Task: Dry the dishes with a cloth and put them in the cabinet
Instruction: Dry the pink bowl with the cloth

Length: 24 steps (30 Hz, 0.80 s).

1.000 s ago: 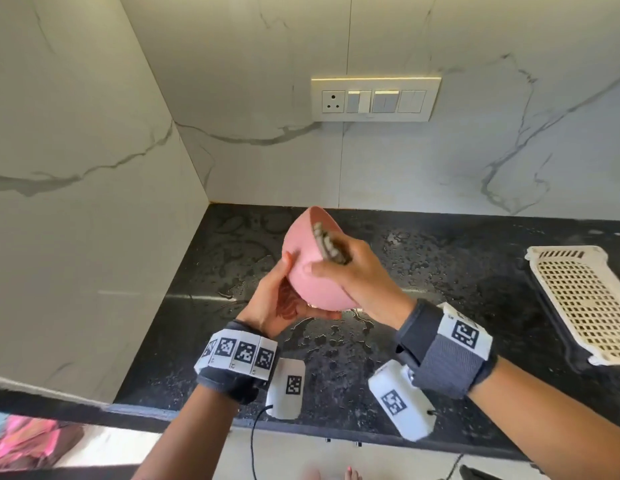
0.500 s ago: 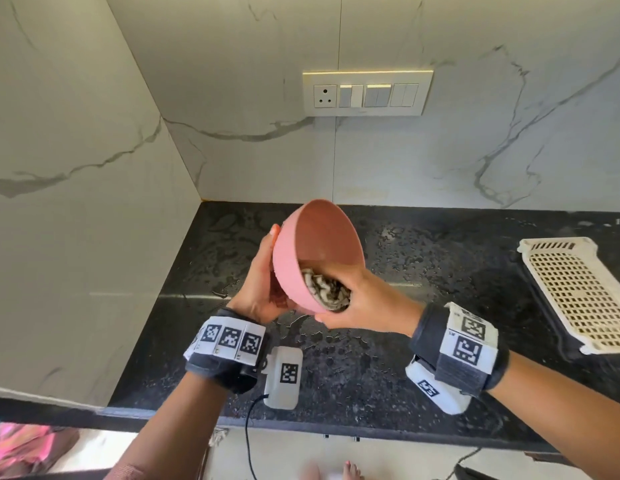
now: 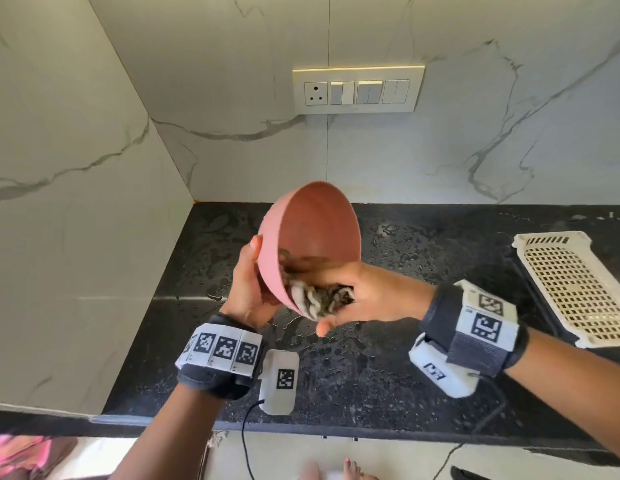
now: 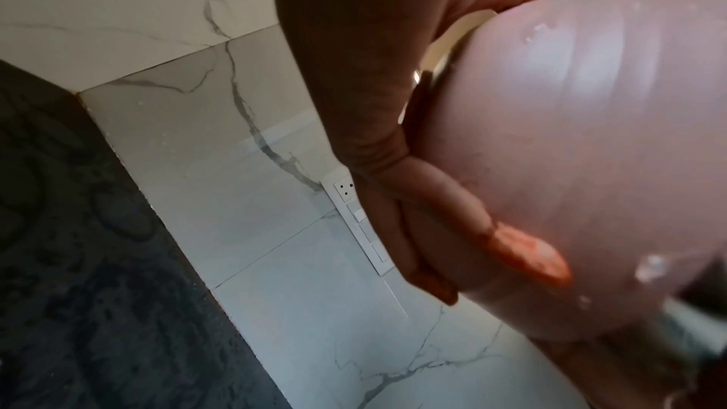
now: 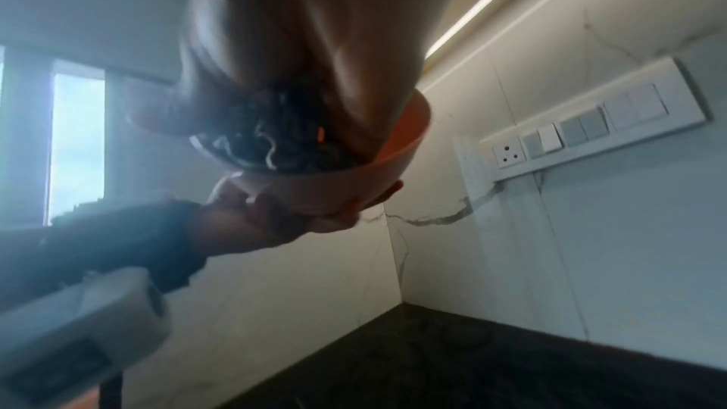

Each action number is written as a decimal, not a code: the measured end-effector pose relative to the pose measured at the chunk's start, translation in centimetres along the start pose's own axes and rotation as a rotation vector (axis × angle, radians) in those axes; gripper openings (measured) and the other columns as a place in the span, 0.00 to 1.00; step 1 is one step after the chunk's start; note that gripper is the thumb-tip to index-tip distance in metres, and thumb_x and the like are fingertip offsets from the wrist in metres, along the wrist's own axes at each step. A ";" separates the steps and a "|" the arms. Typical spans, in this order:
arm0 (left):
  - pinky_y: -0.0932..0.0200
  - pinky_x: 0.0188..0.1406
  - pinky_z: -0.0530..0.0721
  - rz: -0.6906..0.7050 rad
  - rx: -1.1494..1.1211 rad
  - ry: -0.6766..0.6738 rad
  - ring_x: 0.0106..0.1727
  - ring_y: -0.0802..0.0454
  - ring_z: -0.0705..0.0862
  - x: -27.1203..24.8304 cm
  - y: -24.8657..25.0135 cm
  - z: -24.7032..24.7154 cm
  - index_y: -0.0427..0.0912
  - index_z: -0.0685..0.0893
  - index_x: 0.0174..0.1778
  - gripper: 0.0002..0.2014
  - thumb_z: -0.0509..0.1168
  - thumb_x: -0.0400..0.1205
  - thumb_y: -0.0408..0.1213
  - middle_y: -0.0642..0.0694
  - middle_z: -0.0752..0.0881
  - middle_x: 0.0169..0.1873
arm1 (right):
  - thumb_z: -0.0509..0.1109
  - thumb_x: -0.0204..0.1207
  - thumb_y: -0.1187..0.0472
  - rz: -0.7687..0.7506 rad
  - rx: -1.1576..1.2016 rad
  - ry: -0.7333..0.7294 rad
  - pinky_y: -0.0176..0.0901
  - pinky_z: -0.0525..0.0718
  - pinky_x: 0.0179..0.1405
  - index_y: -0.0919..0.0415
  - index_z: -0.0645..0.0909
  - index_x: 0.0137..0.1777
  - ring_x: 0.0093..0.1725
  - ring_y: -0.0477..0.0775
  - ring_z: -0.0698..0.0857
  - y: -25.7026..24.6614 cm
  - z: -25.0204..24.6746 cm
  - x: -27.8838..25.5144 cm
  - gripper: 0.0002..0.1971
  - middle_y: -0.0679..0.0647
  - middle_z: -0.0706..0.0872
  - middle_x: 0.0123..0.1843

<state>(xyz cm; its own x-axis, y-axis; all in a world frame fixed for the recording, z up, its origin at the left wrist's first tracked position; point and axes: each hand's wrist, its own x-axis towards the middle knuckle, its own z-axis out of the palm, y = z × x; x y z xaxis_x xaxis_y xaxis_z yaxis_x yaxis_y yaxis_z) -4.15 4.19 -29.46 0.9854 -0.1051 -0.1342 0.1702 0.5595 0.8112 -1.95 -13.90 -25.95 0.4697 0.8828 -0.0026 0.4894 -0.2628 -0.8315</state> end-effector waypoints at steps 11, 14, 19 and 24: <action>0.53 0.44 0.88 -0.046 0.089 -0.099 0.49 0.49 0.88 -0.2 -1.4 1.0 0.50 0.88 0.52 0.38 0.77 0.50 0.68 0.45 0.90 0.49 | 0.60 0.77 0.69 -0.463 -1.466 -0.043 0.56 0.66 0.70 0.54 0.85 0.46 0.70 0.58 0.79 1.5 -5.9 0.0 0.13 0.48 0.85 0.63; 0.49 0.47 0.88 -0.018 0.048 -0.091 0.50 0.48 0.88 0.0 -1.4 1.2 0.50 0.86 0.54 0.40 0.76 0.50 0.69 0.45 0.90 0.51 | 0.69 0.73 0.68 -0.472 -1.590 0.070 0.57 0.67 0.70 0.56 0.86 0.50 0.71 0.58 0.76 2.4 -5.2 0.3 0.09 0.50 0.83 0.66; 0.40 0.53 0.85 -0.030 -0.039 -0.038 0.57 0.42 0.86 0.4 -1.8 1.2 0.48 0.84 0.59 0.43 0.77 0.51 0.68 0.41 0.87 0.57 | 0.77 0.63 0.56 -0.010 -1.254 0.130 0.54 0.73 0.68 0.52 0.86 0.57 0.65 0.61 0.70 2.2 -1.8 0.4 0.20 0.54 0.85 0.64; 0.35 0.62 0.80 -0.056 -0.062 0.001 0.65 0.34 0.79 0.1 -3.1 0.8 0.40 0.77 0.68 0.49 0.75 0.56 0.68 0.33 0.81 0.64 | 0.66 0.75 0.69 0.270 -0.039 0.313 0.38 0.83 0.57 0.61 0.81 0.64 0.53 0.45 0.78 0.0 0.6 0.3 0.17 0.54 0.84 0.58</action>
<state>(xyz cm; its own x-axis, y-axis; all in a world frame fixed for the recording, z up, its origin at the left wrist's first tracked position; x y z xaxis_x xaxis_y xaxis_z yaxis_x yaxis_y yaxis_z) -4.55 1.81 -31.51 0.9742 -0.1373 -0.1791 0.2256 0.6023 0.7657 -2.26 -13.45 -26.22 0.7825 0.6211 -0.0439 0.3425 -0.4883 -0.8026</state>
